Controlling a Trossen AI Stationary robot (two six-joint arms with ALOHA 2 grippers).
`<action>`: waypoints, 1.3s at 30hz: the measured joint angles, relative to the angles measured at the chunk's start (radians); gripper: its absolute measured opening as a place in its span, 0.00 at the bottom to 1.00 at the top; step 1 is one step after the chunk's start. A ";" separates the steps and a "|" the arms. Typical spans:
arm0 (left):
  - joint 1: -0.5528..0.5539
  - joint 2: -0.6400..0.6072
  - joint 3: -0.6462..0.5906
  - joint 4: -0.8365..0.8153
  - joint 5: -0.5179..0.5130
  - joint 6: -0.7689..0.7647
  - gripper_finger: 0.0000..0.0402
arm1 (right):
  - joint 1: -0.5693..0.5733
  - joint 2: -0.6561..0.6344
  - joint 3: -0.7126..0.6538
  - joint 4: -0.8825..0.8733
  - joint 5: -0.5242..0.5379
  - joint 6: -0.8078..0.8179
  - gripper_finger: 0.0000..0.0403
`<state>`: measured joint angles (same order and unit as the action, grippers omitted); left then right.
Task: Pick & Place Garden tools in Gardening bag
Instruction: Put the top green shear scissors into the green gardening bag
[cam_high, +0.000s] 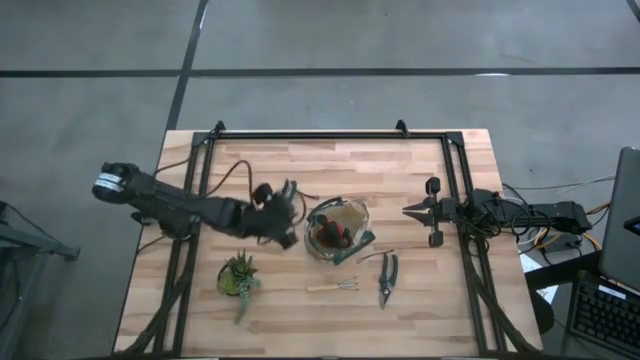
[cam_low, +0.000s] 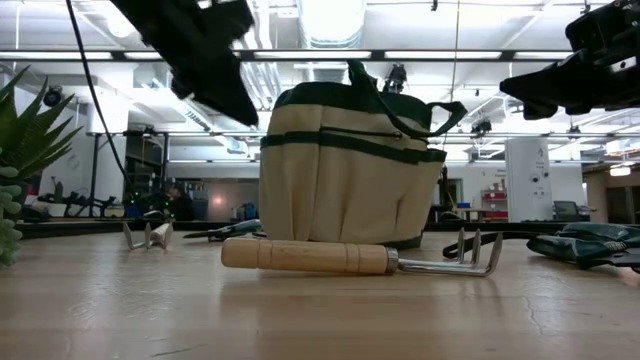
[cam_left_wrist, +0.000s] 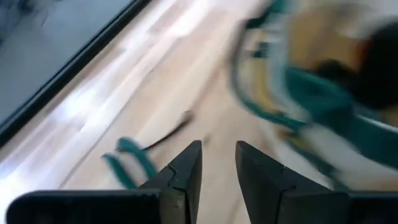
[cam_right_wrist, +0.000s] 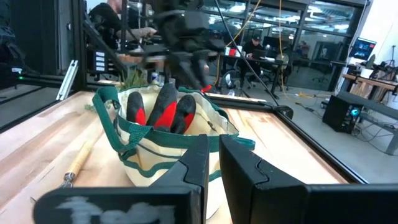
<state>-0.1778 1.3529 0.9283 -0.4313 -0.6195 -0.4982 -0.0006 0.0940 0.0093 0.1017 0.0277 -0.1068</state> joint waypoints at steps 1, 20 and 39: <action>0.032 0.000 0.000 -0.012 0.009 -0.017 0.25 | 0.000 0.000 0.000 0.000 0.000 0.001 0.08; 0.209 0.000 -0.136 -0.107 0.289 0.054 0.31 | 0.000 0.000 0.000 0.000 0.000 0.000 0.08; 0.201 0.074 -0.281 0.179 0.282 0.026 0.65 | 0.000 0.000 0.000 0.000 0.000 0.000 0.08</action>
<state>0.0231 1.4270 0.6476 -0.2518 -0.3378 -0.4719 -0.0004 0.0940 0.0093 0.1017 0.0280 -0.1063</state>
